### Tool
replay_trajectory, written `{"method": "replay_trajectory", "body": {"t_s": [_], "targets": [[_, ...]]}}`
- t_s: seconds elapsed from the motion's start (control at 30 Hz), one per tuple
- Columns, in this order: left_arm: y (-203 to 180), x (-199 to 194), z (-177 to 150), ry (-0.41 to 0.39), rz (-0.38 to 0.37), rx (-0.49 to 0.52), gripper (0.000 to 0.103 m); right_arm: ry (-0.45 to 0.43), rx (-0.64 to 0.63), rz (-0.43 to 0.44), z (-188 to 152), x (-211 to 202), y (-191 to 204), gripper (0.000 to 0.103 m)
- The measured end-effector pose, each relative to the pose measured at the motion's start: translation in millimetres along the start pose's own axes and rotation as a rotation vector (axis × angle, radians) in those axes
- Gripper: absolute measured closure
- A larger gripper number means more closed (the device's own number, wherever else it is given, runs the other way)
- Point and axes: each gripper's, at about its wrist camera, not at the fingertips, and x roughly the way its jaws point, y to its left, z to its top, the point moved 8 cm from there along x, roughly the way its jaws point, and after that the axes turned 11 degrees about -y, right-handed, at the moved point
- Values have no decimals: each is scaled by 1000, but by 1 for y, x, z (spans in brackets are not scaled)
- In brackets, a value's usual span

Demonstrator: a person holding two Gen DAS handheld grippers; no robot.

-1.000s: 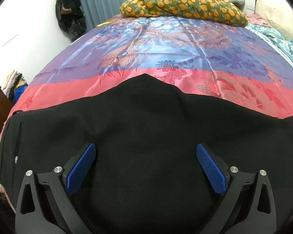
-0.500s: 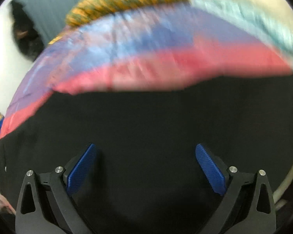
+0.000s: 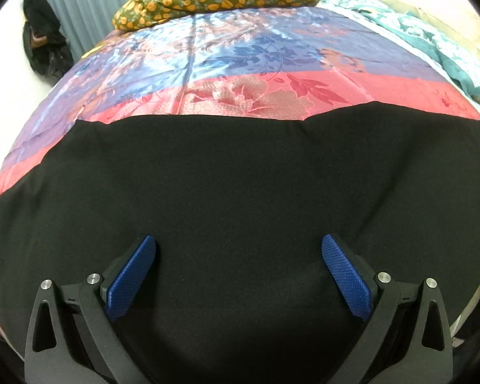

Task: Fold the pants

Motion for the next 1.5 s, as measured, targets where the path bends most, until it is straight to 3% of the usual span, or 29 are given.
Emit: {"method": "replay_trajectory", "body": {"t_s": [0.3, 0.5, 0.53, 0.57, 0.6, 0.7, 0.73, 0.9, 1.03, 1.1, 1.2, 1.27, 1.4, 1.5], "targets": [[0, 0, 0, -19, 0, 8, 1, -8, 30, 8, 1, 1, -2, 0], [-1, 1, 1, -29, -3, 15, 1, 40, -32, 47, -1, -10, -19, 1], [-1, 1, 1, -35, -1, 16, 1, 42, -34, 39, -2, -13, -29, 3], [-2, 1, 1, -40, 0, 17, 1, 38, -37, 45, -2, -17, -38, 15], [-2, 0, 1, -43, 0, 17, 1, 34, -48, 62, -1, -22, -47, 20], [-1, 0, 1, -53, 1, 17, 1, 35, -86, -68, 5, -34, -81, 21], [-1, 0, 1, -57, 2, 17, 1, 19, -60, -66, 9, -38, -91, 20], [-1, -1, 1, -72, 9, 17, 1, -36, 180, 142, 24, -44, -121, 20], [-1, -1, 1, -70, 8, 13, 1, 20, 287, 250, 26, -17, -115, 21], [-2, -1, 0, -70, 9, 12, 1, 55, 350, 250, 20, 2, -118, 26], [-1, -1, 0, -69, 8, 12, 1, 20, 429, 304, 20, 10, -120, 34], [-1, -1, 0, -72, 10, 13, 1, 44, 451, 355, 18, 12, -117, 69], [-1, -2, 0, -80, 13, 11, 1, 82, 457, 393, 12, 9, -116, 83], [1, -2, 0, -74, 0, -4, 1, 34, 530, 448, 17, -3, -115, 89]]}}
